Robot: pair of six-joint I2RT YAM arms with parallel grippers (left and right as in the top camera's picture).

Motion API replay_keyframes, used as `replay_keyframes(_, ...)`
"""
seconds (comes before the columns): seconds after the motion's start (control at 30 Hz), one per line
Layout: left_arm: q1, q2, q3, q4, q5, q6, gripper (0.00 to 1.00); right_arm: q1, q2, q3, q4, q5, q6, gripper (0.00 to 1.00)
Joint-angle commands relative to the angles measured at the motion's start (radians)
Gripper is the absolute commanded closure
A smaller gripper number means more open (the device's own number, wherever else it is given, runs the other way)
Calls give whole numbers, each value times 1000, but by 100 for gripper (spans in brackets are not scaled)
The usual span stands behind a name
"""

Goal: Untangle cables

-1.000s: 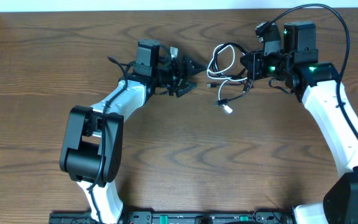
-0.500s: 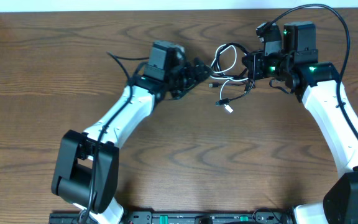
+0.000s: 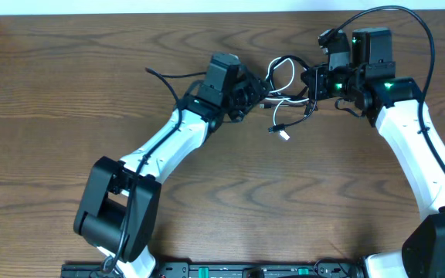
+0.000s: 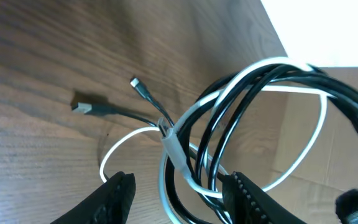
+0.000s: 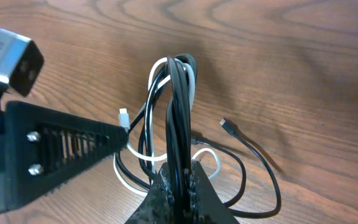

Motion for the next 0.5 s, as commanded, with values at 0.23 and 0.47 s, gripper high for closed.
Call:
replay_keyframes(0.23, -94, 40, 16, 2, -174, -97, 49, 19, -26, 10, 0, -6, 11, 99)
replay_keyframes(0.47, -86, 46, 17, 27, -188, -90, 92, 16, -25, 9, -71, 27, 23, 99)
